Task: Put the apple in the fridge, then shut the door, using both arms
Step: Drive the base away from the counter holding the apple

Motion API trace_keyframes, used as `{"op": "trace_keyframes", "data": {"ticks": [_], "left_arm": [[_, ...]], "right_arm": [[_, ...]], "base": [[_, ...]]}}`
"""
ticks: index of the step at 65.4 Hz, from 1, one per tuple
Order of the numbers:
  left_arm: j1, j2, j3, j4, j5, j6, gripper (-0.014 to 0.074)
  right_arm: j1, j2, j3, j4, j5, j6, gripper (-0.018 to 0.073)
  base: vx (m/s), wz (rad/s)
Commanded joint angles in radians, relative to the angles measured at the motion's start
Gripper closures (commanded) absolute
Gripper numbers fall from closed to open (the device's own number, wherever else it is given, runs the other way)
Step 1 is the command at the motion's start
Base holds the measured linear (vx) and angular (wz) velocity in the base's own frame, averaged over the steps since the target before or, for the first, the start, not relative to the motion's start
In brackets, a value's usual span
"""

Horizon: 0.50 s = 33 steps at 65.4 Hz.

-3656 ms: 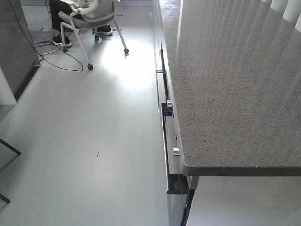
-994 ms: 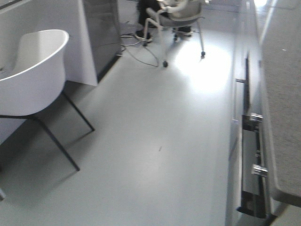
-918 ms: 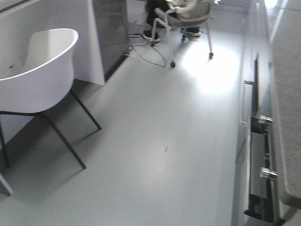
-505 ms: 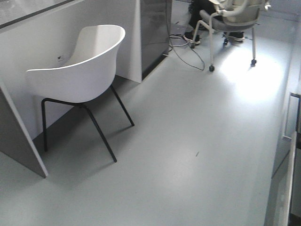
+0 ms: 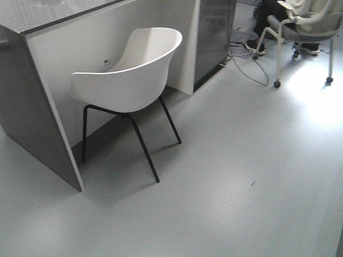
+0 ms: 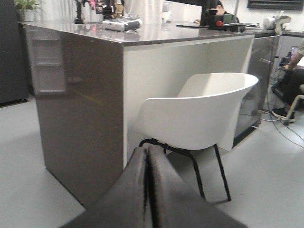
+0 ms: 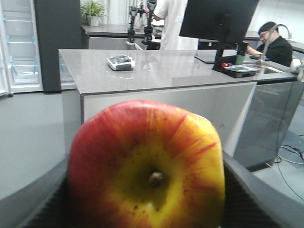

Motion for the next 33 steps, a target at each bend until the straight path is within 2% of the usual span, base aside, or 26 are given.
{"op": "trace_keyframes", "data": {"ticks": [1, 33], "left_arm": [[0.0, -0.015, -0.017, -0.009, -0.071, -0.005, 0.0603], [0.0, -0.015, -0.017, -0.009, -0.071, -0.005, 0.0603]], "right_arm": [[-0.003, 0.005, -0.02, 0.025, -0.079, -0.002, 0.0336], [-0.003, 0.005, -0.02, 0.025, -0.079, -0.002, 0.0336]], "base": [[0.02, 0.25], [0.02, 0.29]]}}
